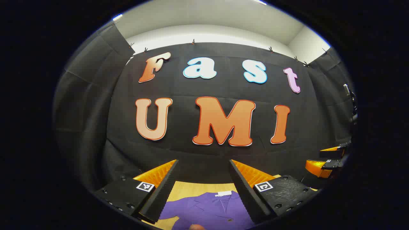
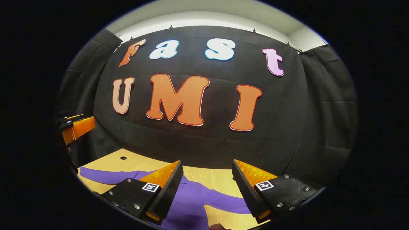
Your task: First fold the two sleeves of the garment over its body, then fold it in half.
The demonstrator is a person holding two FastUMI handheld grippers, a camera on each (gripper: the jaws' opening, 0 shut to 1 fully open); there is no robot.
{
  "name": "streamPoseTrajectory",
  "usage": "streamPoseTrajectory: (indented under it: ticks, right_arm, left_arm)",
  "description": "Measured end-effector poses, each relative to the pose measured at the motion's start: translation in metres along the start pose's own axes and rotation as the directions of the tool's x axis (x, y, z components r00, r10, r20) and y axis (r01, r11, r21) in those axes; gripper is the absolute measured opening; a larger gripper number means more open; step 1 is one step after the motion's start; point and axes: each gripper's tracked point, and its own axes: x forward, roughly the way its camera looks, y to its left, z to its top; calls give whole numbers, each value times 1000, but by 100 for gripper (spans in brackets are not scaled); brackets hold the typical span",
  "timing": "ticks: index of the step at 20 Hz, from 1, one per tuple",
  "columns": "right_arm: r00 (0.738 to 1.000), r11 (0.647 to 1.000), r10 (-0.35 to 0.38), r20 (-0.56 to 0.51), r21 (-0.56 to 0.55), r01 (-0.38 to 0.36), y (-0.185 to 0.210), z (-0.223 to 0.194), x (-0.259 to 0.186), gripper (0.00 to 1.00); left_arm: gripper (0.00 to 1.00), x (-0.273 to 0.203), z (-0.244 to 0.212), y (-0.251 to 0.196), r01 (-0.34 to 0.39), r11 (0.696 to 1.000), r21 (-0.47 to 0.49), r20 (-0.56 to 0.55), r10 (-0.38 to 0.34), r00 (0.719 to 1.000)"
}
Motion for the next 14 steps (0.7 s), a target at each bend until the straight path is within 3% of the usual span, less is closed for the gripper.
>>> streamPoseTrajectory:
  ticks: [8, 14]
  right_arm:
    - [1000, 1000, 22, 15, -16, -22, -1, 0, 2, 93]
    - [999, 999, 41, 0, -1, -41, 4, -5, -1, 93]
  left_arm:
    - [98, -3, -1, -15, 49, 999, 22, -3, -49, 999]
    - [98, -6, -4, -12, 21, 999, 36, -9, -20, 1000]
